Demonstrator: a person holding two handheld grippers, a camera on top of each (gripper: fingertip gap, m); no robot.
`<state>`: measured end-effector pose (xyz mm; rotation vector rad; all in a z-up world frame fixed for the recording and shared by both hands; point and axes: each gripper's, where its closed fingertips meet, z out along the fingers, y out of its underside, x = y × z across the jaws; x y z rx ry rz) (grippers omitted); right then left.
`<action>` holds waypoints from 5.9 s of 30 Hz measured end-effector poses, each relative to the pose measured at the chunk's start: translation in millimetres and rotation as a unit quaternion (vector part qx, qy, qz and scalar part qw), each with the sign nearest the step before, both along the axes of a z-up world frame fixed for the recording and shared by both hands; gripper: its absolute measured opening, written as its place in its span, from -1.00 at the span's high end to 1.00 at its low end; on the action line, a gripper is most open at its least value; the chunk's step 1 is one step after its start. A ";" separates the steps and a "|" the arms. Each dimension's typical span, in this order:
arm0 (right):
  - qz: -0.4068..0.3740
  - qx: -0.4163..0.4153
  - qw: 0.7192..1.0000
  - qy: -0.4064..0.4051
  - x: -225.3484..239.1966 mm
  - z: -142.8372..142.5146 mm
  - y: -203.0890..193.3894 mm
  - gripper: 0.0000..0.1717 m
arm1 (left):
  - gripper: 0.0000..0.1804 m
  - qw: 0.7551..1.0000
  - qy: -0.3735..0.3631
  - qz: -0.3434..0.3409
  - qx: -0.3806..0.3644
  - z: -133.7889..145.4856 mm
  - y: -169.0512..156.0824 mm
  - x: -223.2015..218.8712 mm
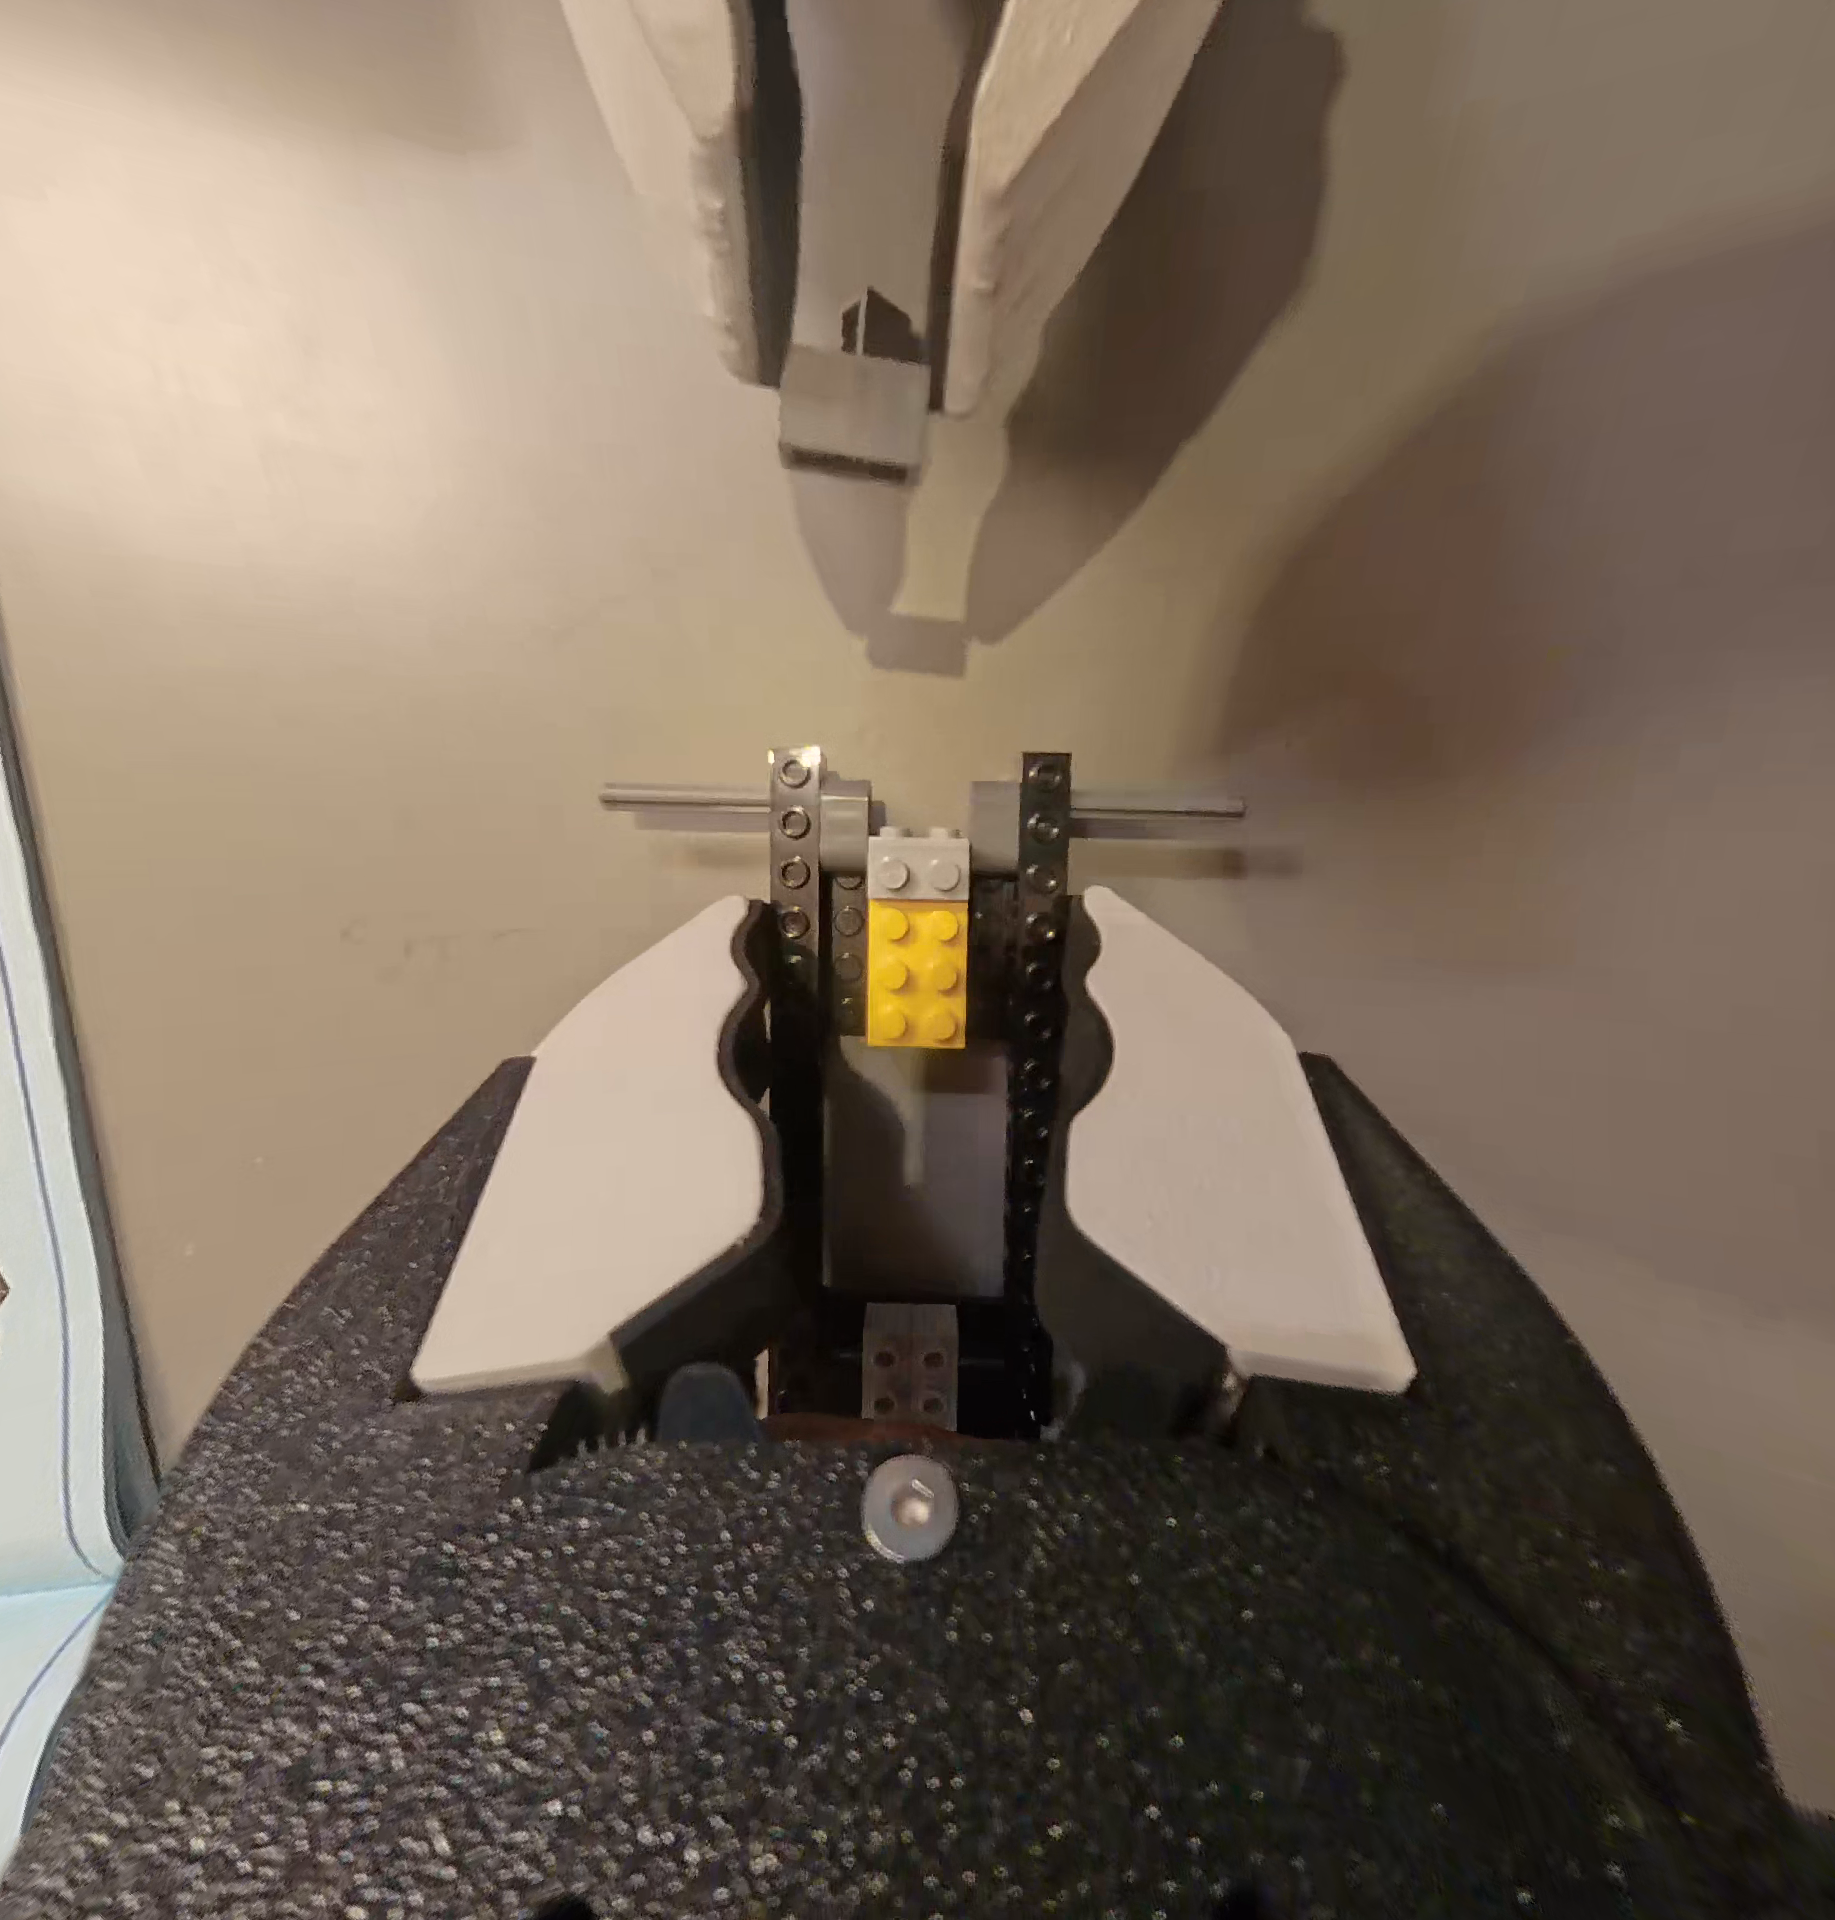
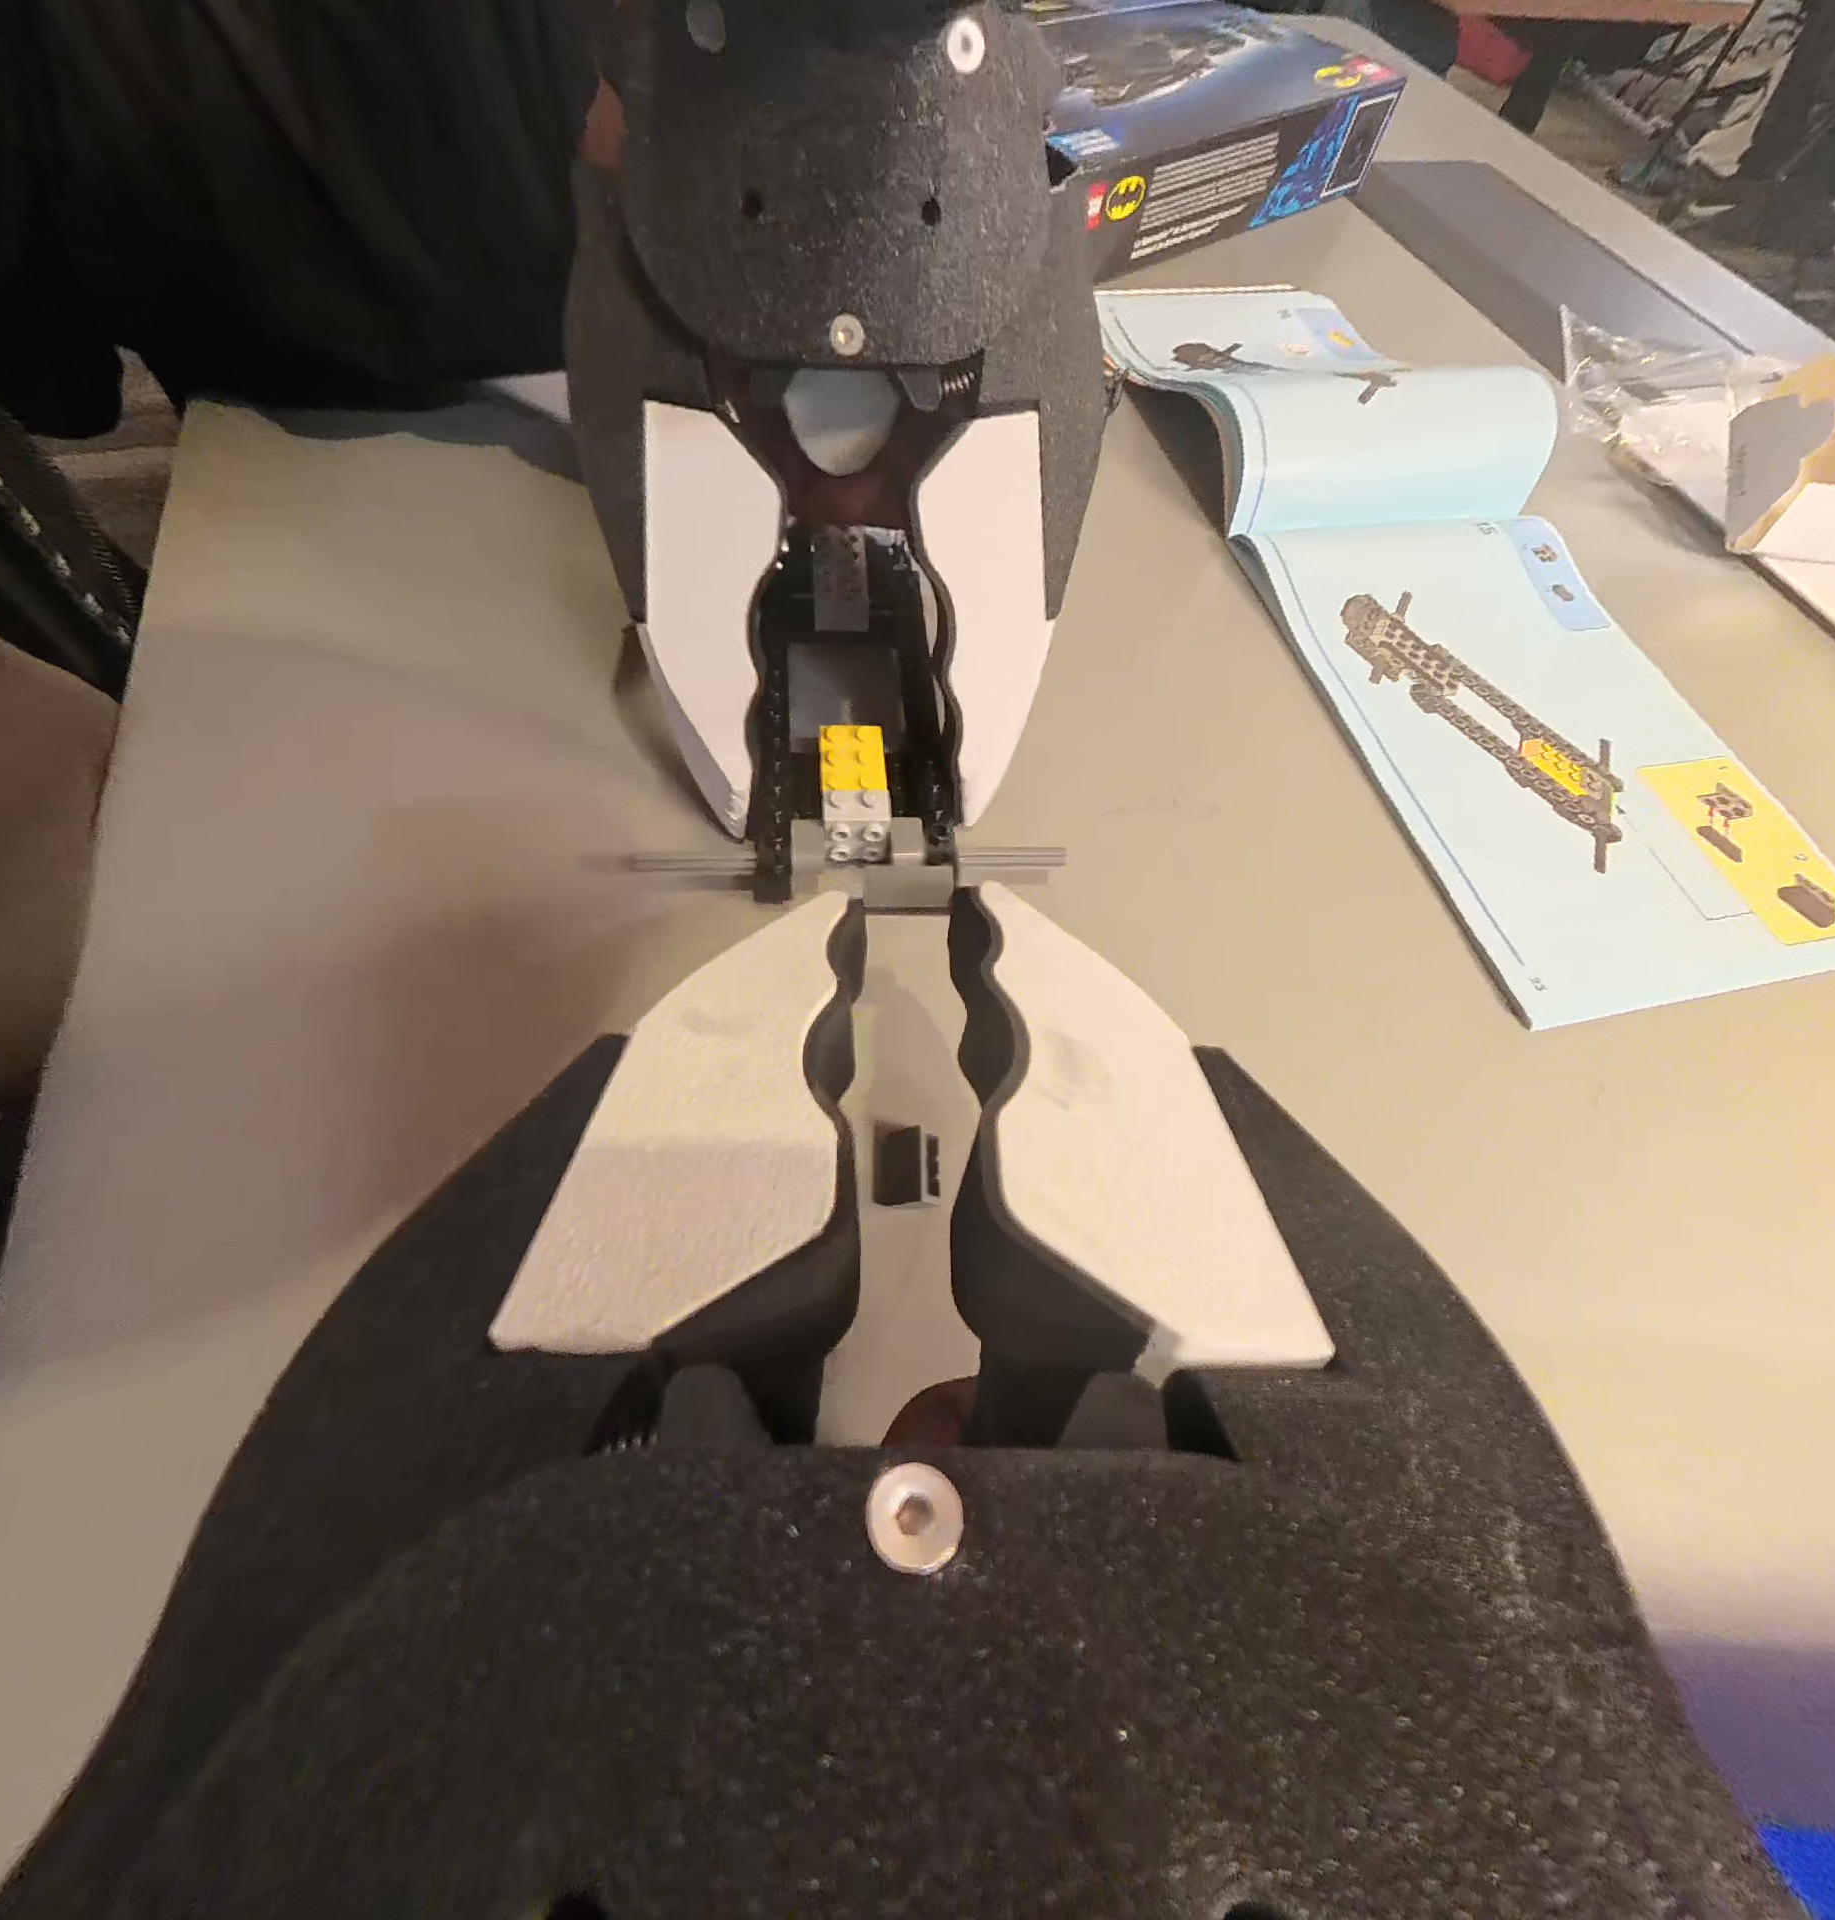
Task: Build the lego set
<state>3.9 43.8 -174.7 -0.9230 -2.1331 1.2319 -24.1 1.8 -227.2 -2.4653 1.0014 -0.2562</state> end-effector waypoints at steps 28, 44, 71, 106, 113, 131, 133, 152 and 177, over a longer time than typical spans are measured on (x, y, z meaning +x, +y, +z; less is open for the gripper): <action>0.033 -0.030 0.999 -0.014 -1.7 54.2 -18.4 0.82 | 0.41 0.916 -0.312 0.023 0.249 95.4 20.8 27.4; 0.024 -0.123 0.992 -0.027 -6.3 59.9 -20.5 0.82 | 0.41 0.899 -0.357 0.026 0.253 99.7 20.1 26.6; 0.024 -0.173 0.985 -0.007 -7.9 70.0 -23.3 0.81 | 0.40 0.884 -0.388 0.024 0.261 108.8 18.1 27.3; 0.008 -0.062 0.998 0.019 -11.8 54.1 -17.5 0.80 | 0.41 0.903 -0.351 0.044 0.242 97.8 22.2 22.7; 0.016 -0.023 0.998 -0.052 -5.5 19.5 -10.7 0.80 | 0.40 0.974 -0.171 0.072 0.131 51.3 16.3 7.9; -0.004 -0.023 0.999 -0.037 -11.8 7.4 -0.7 0.80 | 0.48 0.930 -0.311 0.184 0.072 75.0 24.3 3.8; -0.007 -0.018 0.999 -0.025 -13.3 10.2 -0.5 0.80 | 0.52 0.885 -0.406 0.224 0.043 85.4 33.4 7.2; -0.009 0.020 0.999 0.031 -16.4 18.1 -1.9 0.66 | 0.92 0.767 -0.579 0.272 -0.048 75.8 51.5 35.9; -0.006 0.139 0.990 -0.038 0.1 -23.1 26.1 0.62 | 0.88 0.954 -0.169 0.242 0.043 28.8 49.5 35.3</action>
